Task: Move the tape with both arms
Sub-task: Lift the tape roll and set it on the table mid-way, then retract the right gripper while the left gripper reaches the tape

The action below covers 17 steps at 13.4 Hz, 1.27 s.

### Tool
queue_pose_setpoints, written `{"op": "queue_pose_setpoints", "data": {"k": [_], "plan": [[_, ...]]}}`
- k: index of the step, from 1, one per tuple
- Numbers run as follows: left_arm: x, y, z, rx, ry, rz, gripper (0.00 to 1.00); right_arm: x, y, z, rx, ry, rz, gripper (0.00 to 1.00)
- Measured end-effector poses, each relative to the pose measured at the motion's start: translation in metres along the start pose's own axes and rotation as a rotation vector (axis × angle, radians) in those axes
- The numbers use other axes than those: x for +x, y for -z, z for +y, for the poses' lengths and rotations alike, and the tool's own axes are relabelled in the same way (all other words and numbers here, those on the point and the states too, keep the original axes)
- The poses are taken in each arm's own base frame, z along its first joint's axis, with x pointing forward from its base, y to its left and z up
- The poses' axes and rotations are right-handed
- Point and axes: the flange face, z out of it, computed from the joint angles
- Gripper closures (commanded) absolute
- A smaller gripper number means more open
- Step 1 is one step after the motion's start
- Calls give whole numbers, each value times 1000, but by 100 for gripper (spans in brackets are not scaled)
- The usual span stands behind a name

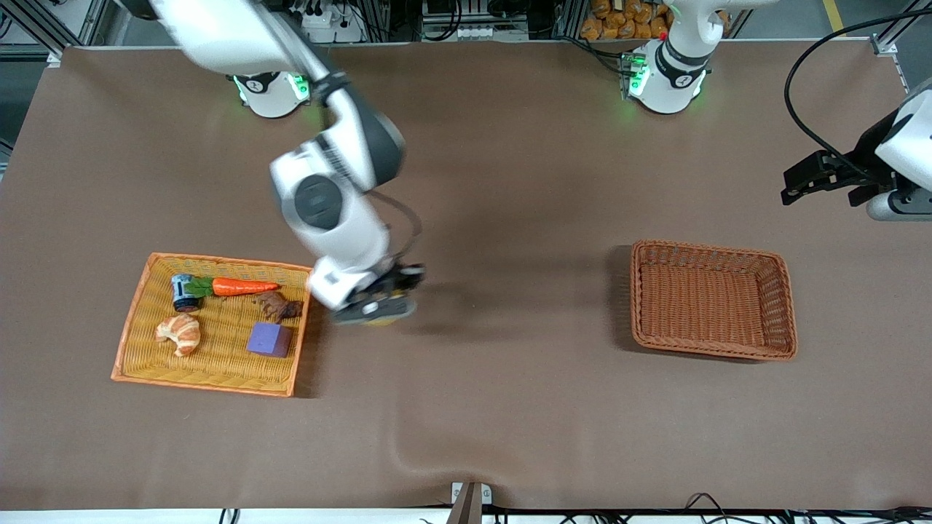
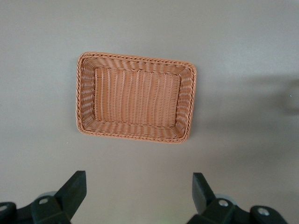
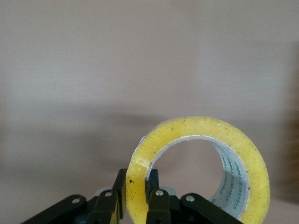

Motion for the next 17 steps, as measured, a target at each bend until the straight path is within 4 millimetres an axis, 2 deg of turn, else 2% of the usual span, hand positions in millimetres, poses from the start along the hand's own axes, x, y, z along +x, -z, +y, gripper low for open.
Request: {"op": "queue_pose_setpoints", "data": {"k": [2, 4, 5, 6, 8, 9, 10, 12, 14, 17], "plan": [[0, -1, 1, 0, -2, -2, 0, -31, -41, -55, 59, -74, 41, 100], [0, -1, 2, 0, -3, -2, 0, -49, -82, -83, 71, -97, 33, 100], [0, -1, 2, 0, -3, -2, 0, -53, -97, -88, 66, -98, 24, 85], [1, -2, 2, 0, -3, -3, 0, -52, -109, -88, 61, -101, 18, 59], [1, -3, 3, 0, -6, -6, 0, -44, -116, -81, 51, -114, 19, 23], [2, -4, 5, 0, -8, -8, 0, -39, -110, -78, 41, -119, 14, 5], [2, -5, 8, 0, -14, -9, 0, -35, -101, -77, 27, -122, 4, 0], [2, -6, 14, -1, -25, -12, 0, -18, -67, -66, 16, -143, 16, 0], [2, -7, 16, -1, -30, -14, 0, 7, -9, -39, 2, -187, 32, 0], [6, -19, 30, -1, -54, -30, 0, 41, 92, 38, -65, -236, 46, 0]]}}
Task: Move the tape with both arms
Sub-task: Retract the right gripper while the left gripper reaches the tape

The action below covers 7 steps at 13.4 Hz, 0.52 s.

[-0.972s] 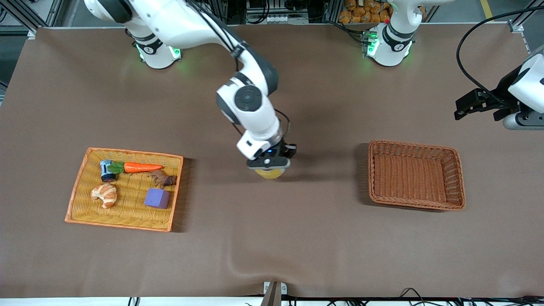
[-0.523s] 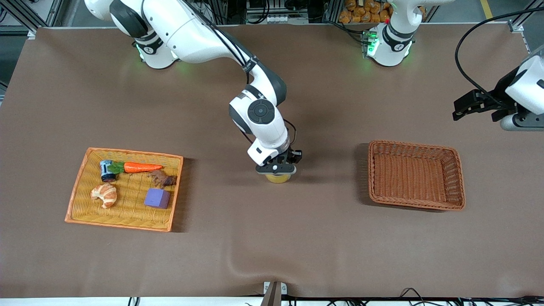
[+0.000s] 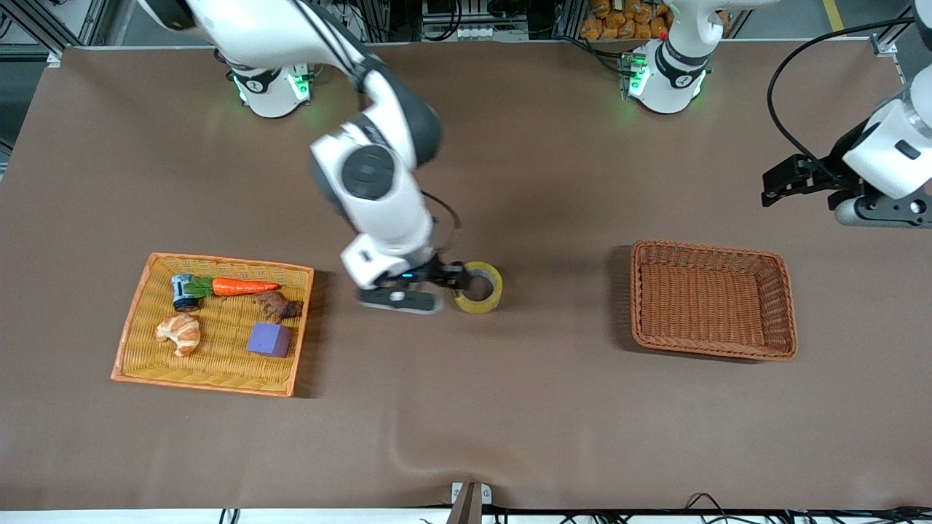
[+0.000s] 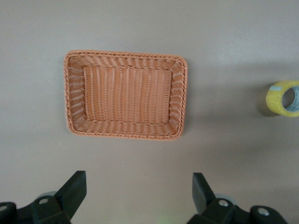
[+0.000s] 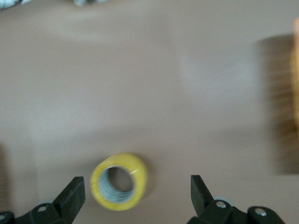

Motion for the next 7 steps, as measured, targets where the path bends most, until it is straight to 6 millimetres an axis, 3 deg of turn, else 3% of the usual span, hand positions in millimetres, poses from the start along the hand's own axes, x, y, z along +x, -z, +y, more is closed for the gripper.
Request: {"op": "queue_pose_setpoints", "data": {"k": [4, 7], "plan": [[24, -57, 56, -4, -21, -19, 0, 50, 80, 115, -75, 55, -54, 0], [35, -102, 111, -6, 23, -26, 0, 66, 129, 183, -91, 150, -76, 0]]}}
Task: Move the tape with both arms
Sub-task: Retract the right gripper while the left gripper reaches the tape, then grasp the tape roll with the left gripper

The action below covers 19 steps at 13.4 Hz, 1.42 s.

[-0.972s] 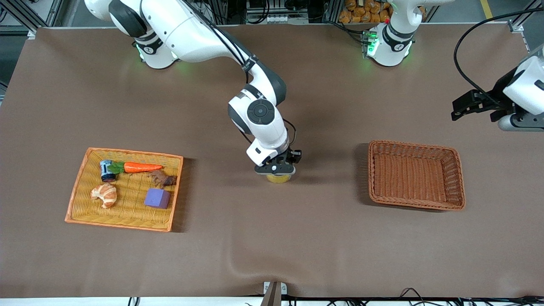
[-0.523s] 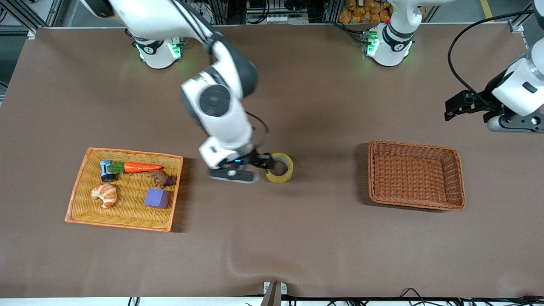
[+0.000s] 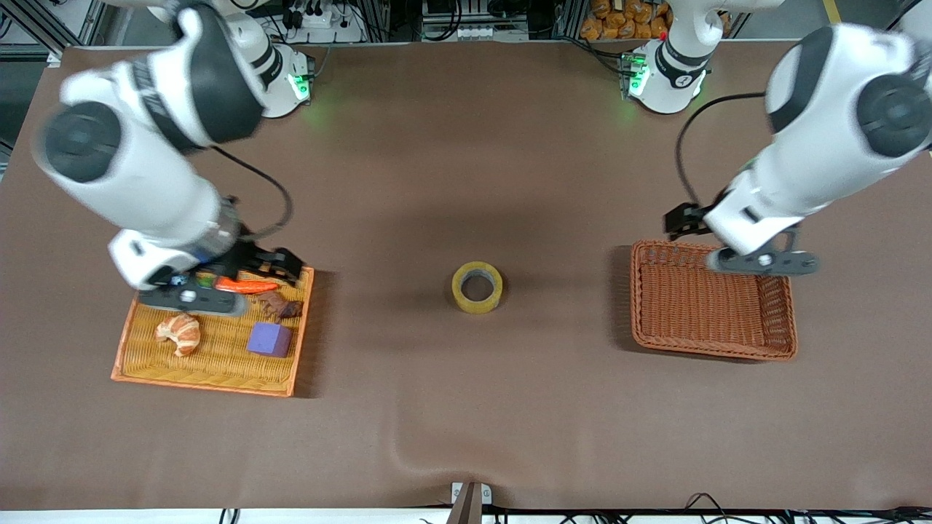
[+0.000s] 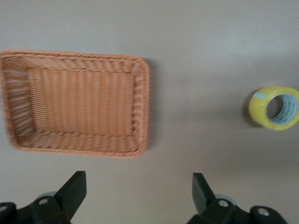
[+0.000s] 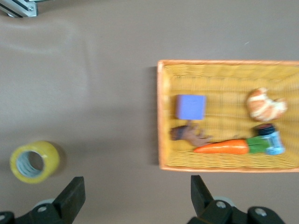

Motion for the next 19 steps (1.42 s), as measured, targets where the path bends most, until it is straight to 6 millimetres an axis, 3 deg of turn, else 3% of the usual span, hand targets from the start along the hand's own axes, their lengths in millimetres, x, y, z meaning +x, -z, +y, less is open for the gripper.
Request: {"op": "queue_pose_setpoints", "data": {"k": [3, 5, 8, 11, 14, 16, 19], "plan": [[12, -44, 55, -17, 80, 27, 0, -10, 39, 72, 4, 72, 29, 0], [11, -80, 107, -32, 180, 37, 0, -22, 54, 130, 5, 102, 9, 0], [4, -142, 179, -59, 341, 42, 0, -50, 68, 186, 20, 89, -47, 0], [-3, -198, 229, -72, 325, 49, 0, -81, 81, 218, 24, 69, -80, 0], [-2, -247, 248, -74, 288, 60, 0, -91, 79, 254, 31, 103, -88, 0], [-6, -267, 258, -76, 272, 58, 0, -92, 74, 261, 34, 110, -99, 0], [-7, -279, 266, -94, 261, 74, 0, -88, 74, 258, 30, 115, -72, 0]]}}
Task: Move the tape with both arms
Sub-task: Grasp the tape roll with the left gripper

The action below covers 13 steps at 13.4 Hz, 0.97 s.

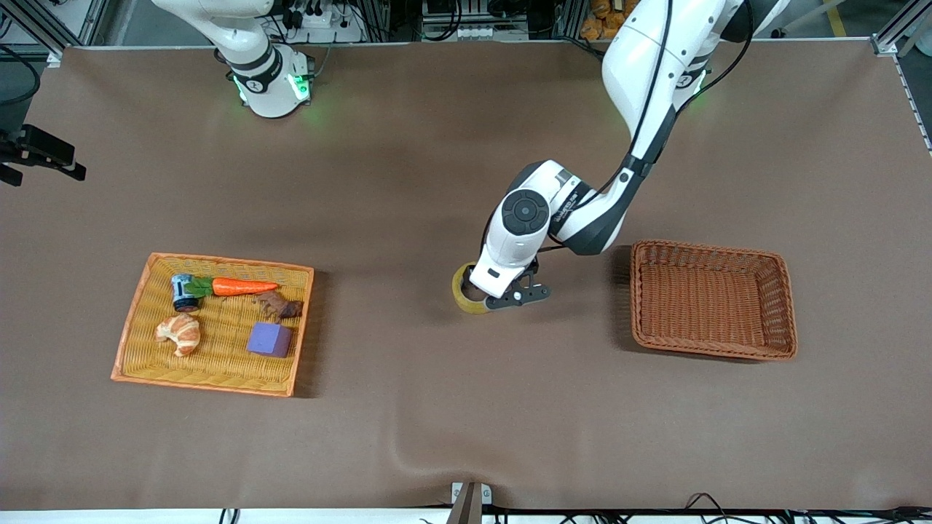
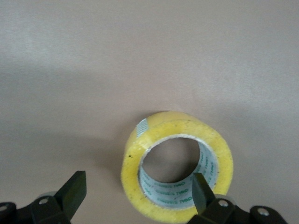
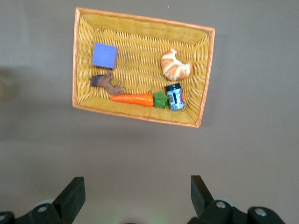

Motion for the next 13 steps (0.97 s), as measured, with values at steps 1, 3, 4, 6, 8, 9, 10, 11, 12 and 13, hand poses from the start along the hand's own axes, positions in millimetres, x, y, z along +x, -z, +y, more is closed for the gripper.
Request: {"op": "queue_pose_setpoints", "data": {"k": [1, 3, 4, 6, 8, 9, 10, 11, 12, 13], "plan": [[0, -4, 1, -5, -2, 3, 4, 1, 1, 0, -1, 1, 6, 0], [-3, -18, 1, 0, -8, -4, 20, 1, 1, 0, -2, 1, 9, 0], [-6, -28, 0, 7, -10, -11, 30, 1, 1, 0, -2, 1, 9, 0], [-9, -44, -2, 18, -11, -23, 61, 1, 1, 0, -2, -6, 11, 0], [-9, -50, -3, 21, -13, -27, 100, 2, 6, -1, -6, -6, 31, 0], [-8, -49, -3, 20, -29, -25, 100, 2, 12, -2, -8, -6, 43, 0], [-6, -47, -2, 15, -58, -20, 100, 1, 17, -3, -9, -8, 51, 0], [-2, -42, -1, 7, -76, -12, 100, -1, 19, -3, -9, -10, 50, 0], [5, -35, -1, -2, -80, 0, 100, -1, 18, -3, -8, -12, 45, 0], [13, -23, -2, -16, -71, 15, 100, -1, 16, -3, -7, -13, 39, 0]]}}
